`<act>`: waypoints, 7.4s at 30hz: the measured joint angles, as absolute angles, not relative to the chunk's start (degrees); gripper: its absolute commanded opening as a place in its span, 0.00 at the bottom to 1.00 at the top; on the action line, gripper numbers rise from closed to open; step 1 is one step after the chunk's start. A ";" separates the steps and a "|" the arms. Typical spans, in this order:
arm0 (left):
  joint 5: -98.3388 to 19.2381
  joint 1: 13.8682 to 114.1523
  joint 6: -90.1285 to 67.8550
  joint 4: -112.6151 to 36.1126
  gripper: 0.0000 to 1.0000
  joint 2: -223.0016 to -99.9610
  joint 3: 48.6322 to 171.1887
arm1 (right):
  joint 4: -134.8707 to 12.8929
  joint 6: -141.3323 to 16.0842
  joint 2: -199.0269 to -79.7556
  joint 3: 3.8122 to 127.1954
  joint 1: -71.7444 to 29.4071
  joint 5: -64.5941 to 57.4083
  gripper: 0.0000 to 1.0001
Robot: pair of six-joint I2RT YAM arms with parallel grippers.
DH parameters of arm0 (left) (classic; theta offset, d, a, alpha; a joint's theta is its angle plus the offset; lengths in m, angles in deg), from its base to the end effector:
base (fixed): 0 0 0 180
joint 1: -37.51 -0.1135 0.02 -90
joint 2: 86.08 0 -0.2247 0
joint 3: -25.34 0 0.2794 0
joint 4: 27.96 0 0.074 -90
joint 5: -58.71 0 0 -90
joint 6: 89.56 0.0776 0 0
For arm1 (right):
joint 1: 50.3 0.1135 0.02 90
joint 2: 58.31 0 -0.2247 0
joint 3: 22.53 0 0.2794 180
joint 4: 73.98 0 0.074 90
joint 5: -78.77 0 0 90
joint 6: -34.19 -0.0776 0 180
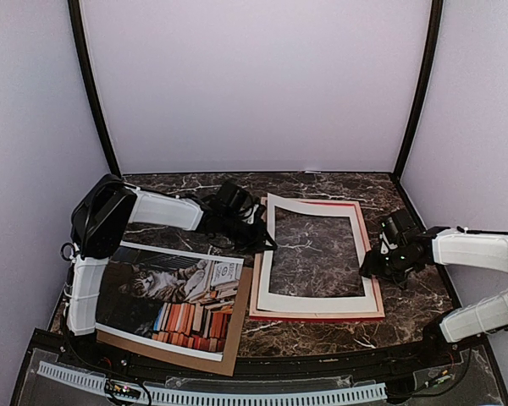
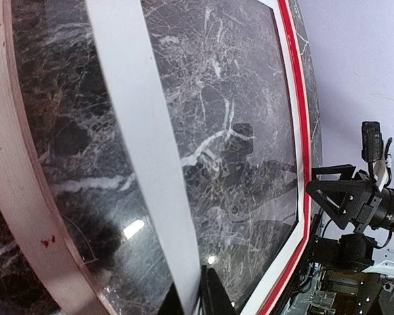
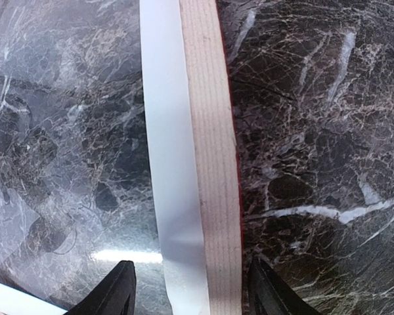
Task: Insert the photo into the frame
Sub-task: Place the mat board on the glass panel, then pick up the photo from the backboard, then turn over the photo at the center of the board.
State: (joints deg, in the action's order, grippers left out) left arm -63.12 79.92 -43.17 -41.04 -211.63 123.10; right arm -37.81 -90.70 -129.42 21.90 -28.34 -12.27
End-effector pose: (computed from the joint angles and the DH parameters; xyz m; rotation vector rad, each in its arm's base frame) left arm 0.3442 -0.3699 0.0745 0.3059 2.5559 -1.3281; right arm 0.2473 0.0982 0.0658 0.3101 2.6839 0.2890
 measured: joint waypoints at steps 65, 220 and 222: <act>-32.70 81.65 -27.39 -61.92 0.90 -193.32 117.77 | -36.28 -84.47 -123.04 30.53 -24.25 -11.53 0.73; -40.15 67.66 -36.57 -51.64 0.96 -153.78 82.06 | -9.16 -65.33 -156.13 91.23 2.92 -35.11 0.00; -41.33 67.66 -37.38 -50.22 0.96 -154.76 82.06 | -9.60 -65.55 -159.17 90.64 5.21 -34.63 0.00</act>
